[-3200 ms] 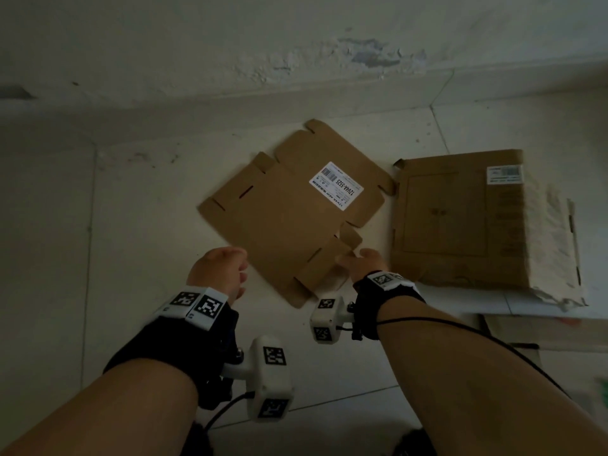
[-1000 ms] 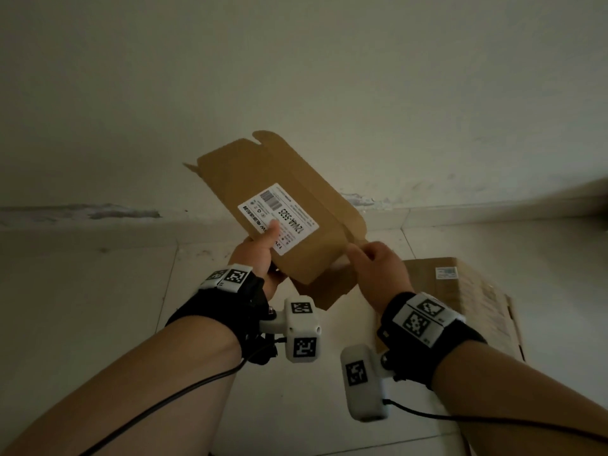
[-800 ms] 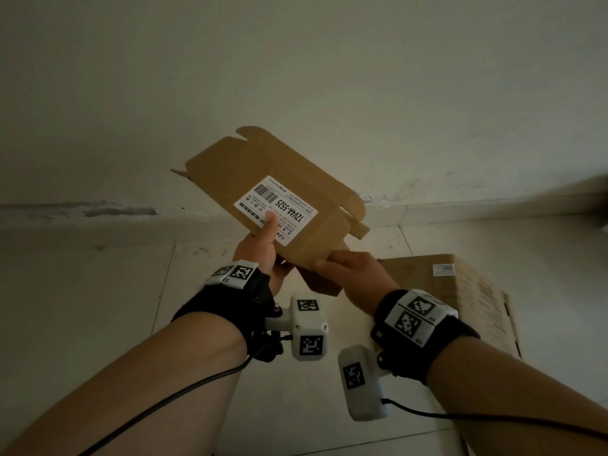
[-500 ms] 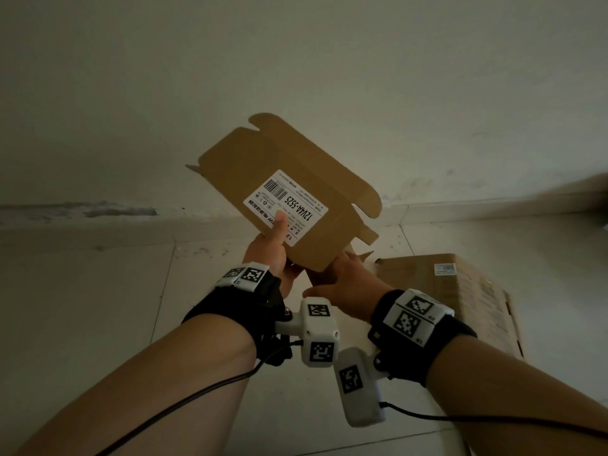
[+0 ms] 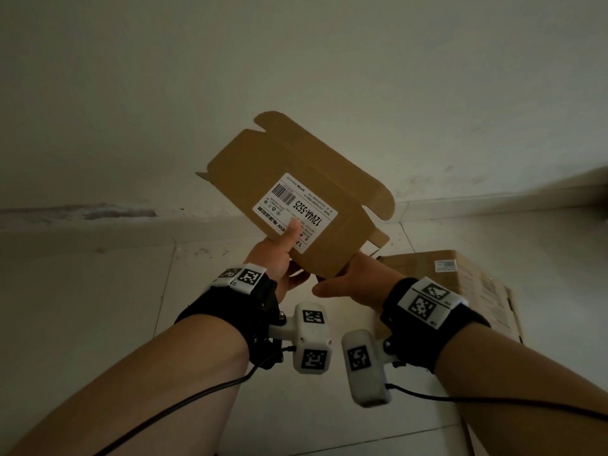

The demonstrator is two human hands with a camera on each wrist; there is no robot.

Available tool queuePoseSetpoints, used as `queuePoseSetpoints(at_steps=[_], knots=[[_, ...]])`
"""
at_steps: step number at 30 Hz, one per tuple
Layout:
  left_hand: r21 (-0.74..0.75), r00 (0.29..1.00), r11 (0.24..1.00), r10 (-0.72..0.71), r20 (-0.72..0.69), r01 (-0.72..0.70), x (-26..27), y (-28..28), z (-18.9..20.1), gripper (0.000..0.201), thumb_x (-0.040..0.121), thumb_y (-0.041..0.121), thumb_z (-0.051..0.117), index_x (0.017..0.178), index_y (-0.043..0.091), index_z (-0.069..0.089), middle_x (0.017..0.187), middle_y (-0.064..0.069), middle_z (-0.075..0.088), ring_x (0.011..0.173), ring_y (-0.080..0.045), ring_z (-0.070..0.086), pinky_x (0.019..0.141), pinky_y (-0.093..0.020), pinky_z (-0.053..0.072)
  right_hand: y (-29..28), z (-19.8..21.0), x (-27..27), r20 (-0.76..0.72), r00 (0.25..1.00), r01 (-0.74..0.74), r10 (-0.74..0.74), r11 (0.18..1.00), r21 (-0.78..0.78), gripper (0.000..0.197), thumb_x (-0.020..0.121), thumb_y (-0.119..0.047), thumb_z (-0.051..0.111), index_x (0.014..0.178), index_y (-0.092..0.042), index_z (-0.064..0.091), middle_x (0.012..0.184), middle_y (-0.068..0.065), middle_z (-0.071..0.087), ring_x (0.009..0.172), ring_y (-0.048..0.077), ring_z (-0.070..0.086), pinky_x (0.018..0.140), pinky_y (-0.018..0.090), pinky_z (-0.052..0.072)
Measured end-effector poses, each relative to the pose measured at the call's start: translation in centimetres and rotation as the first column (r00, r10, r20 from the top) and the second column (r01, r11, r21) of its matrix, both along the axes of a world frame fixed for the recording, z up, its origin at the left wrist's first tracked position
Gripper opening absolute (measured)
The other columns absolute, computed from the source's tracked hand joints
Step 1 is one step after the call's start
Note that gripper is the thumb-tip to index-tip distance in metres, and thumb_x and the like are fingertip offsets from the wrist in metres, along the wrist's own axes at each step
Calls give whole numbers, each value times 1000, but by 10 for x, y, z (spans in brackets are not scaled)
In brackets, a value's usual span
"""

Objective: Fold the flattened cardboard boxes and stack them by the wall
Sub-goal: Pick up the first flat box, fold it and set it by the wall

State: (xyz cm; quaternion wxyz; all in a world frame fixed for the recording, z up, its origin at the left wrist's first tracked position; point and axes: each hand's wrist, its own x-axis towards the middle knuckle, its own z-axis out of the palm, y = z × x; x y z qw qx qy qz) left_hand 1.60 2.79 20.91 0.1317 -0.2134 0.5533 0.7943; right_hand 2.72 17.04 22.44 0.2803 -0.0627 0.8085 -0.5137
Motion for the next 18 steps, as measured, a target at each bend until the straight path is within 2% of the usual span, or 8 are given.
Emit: queuePoseSetpoints(at_steps=[3, 6, 8, 10, 12, 14, 16, 18], knots=[[48, 997, 996, 81, -2, -81, 0, 3, 0, 27, 85, 38, 59, 100, 15, 60, 94, -6, 70, 88, -25, 66, 74, -38, 54, 2, -3, -2, -37, 995, 92, -93, 995, -26, 64, 73, -7, 75, 130, -15, 45, 106, 5, 65, 96, 23, 66, 84, 39, 58], [76, 986, 983, 166, -2, -166, -4, 4, 0, 17, 86, 32, 59, 88, 15, 59, 86, -6, 69, 79, -23, 66, 68, -38, 55, 6, -6, 0, -23, 992, 119, -121, 989, -83, 55, 75, -5, 73, 123, -21, 50, 96, -11, 66, 81, -4, 65, 65, 11, 55], [66, 978, 975, 211, 9, -211, -6, 3, 0, 18, 87, 32, 58, 90, 14, 58, 85, -6, 68, 79, -24, 66, 65, -37, 55, 8, -7, 1, -49, 997, 59, -60, 998, -17, 33, 78, -11, 72, 105, -25, 60, 84, -19, 63, 71, -10, 62, 59, 6, 49], [58, 967, 965, 253, 30, -255, -10, 1, -3, 16, 89, 29, 56, 95, 15, 58, 86, -5, 68, 79, -23, 65, 66, -37, 54, 7, -7, 3, -112, 994, 24, -13, 995, 99, 12, 78, -24, 72, 87, -27, 64, 78, -17, 60, 72, -3, 59, 64, 10, 46], [56, 958, 957, 281, 56, -284, -14, -2, -6, 10, 90, 27, 56, 91, 17, 58, 85, -5, 68, 78, -23, 66, 67, -38, 54, 5, -10, 4, -174, 984, 66, -37, 984, 163, 12, 80, -31, 68, 71, -24, 62, 72, -11, 59, 67, 3, 54, 62, 15, 44], [56, 958, 957, 280, 63, -283, -16, -5, -8, 6, 90, 25, 56, 86, 20, 57, 85, -5, 69, 78, -22, 66, 68, -39, 55, 6, -15, 1, -268, 952, 202, -146, 960, 194, 17, 81, -35, 64, 70, -24, 60, 76, -7, 61, 70, 8, 57, 66, 21, 50], [42, 963, 963, 265, 50, -267, -16, -7, -9, 6, 91, 25, 54, 86, 22, 56, 86, -5, 69, 79, -22, 67, 73, -42, 55, 8, -19, -2, -347, 898, 350, -270, 917, 191, 10, 80, -38, 62, 73, -31, 57, 88, -4, 64, 85, 14, 62, 79, 32, 55], [-3, 967, 968, 253, 33, -253, -17, -9, -8, 8, 91, 27, 53, 88, 20, 56, 84, -3, 68, 78, -22, 66, 77, -43, 55, 13, -22, -6, -368, 859, 452, -356, 866, 216, 9, 77, -39, 61, 80, -35, 54, 99, -5, 61, 100, 19, 57, 89, 39, 51]])
